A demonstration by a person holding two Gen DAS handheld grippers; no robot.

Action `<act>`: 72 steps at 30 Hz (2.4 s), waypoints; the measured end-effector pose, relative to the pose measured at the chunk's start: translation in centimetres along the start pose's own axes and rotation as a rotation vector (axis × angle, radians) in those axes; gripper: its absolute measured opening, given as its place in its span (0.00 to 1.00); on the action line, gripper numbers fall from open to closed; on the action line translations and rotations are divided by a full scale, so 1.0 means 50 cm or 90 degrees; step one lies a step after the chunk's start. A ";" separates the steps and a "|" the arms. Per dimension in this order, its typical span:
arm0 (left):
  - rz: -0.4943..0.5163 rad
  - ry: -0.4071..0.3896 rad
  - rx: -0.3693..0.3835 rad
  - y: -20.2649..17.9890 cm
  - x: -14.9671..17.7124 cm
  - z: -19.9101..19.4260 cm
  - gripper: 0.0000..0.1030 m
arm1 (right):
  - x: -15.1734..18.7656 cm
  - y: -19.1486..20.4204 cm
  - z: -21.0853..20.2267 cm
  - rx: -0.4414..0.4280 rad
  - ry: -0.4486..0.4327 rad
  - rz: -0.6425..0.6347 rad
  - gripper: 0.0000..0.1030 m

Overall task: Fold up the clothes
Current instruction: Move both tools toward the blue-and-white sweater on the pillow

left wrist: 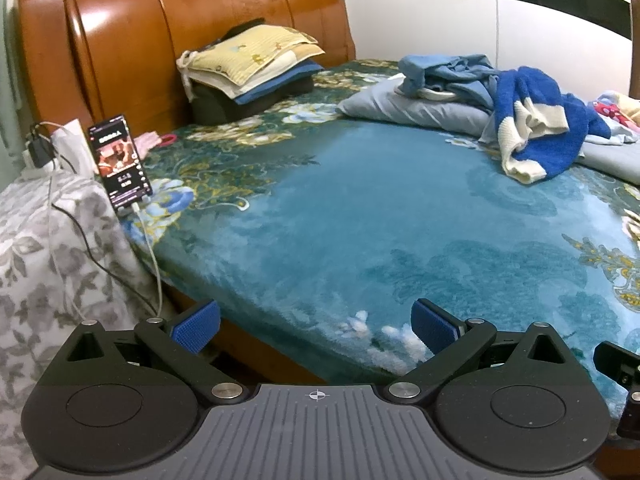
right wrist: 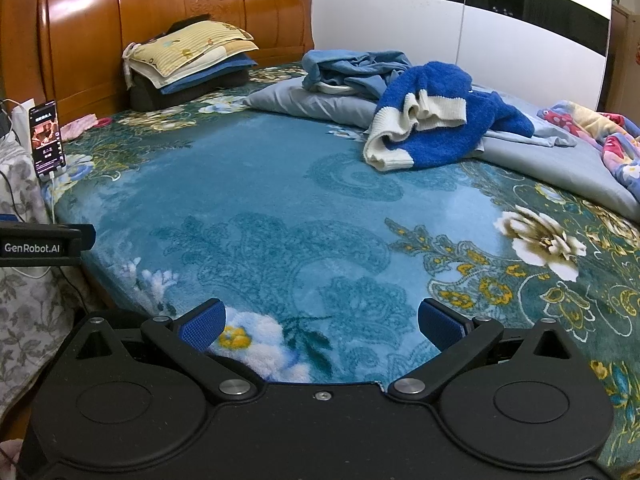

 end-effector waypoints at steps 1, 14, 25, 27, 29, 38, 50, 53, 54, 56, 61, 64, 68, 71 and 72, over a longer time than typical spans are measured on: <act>0.000 -0.001 0.001 0.001 -0.002 0.002 1.00 | -0.002 0.000 0.001 -0.001 -0.001 0.000 0.99; 0.003 -0.016 0.011 0.004 -0.030 0.028 1.00 | -0.028 -0.004 0.013 -0.018 -0.015 -0.003 0.99; 0.010 -0.026 -0.009 -0.008 -0.052 0.062 1.00 | -0.083 0.001 0.043 -0.051 -0.042 -0.001 0.99; 0.012 -0.032 -0.003 -0.013 -0.058 0.069 1.00 | -0.095 0.000 0.055 -0.052 -0.046 0.000 0.99; 0.017 -0.033 0.011 -0.017 -0.071 0.084 1.00 | -0.105 -0.004 0.068 -0.052 -0.049 0.004 0.99; 0.016 -0.019 0.025 -0.028 -0.107 0.148 1.00 | -0.143 -0.029 0.127 -0.059 -0.064 0.027 0.99; -0.027 -0.022 0.022 -0.019 -0.159 0.218 1.00 | -0.194 -0.063 0.205 -0.060 -0.084 0.039 0.99; -0.030 -0.028 0.013 -0.015 -0.172 0.235 1.00 | -0.199 -0.068 0.221 -0.058 -0.088 0.038 0.99; -0.032 -0.032 0.012 -0.016 -0.176 0.239 1.00 | -0.202 -0.071 0.226 -0.059 -0.089 0.039 0.99; -0.036 -0.040 0.011 -0.016 -0.186 0.246 1.00 | -0.208 -0.076 0.238 -0.059 -0.088 0.043 0.99; -0.055 -0.048 0.031 -0.017 -0.211 0.267 1.00 | -0.225 -0.083 0.267 -0.063 -0.090 0.040 0.99; -0.060 -0.042 0.043 -0.025 -0.221 0.282 1.00 | -0.233 -0.082 0.281 -0.062 -0.091 0.013 0.99; -0.060 -0.028 0.048 -0.035 -0.230 0.307 1.00 | -0.246 -0.082 0.305 -0.053 -0.088 -0.011 0.99; -0.061 -0.023 0.048 -0.039 -0.236 0.324 1.00 | -0.256 -0.085 0.324 -0.055 -0.085 -0.012 0.99; -0.062 -0.021 0.049 -0.041 -0.239 0.330 1.00 | -0.261 -0.087 0.331 -0.056 -0.084 -0.010 0.99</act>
Point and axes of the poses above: each gripper's, at about its wrist camera, not at the fingertips, and z roughly the way its jaws point, y to its left, x to its underside, the point moved 6 cm from there along z, roughly the way its jaws point, and after that the axes turned 1 degree about -y, right-handed, at the moved point
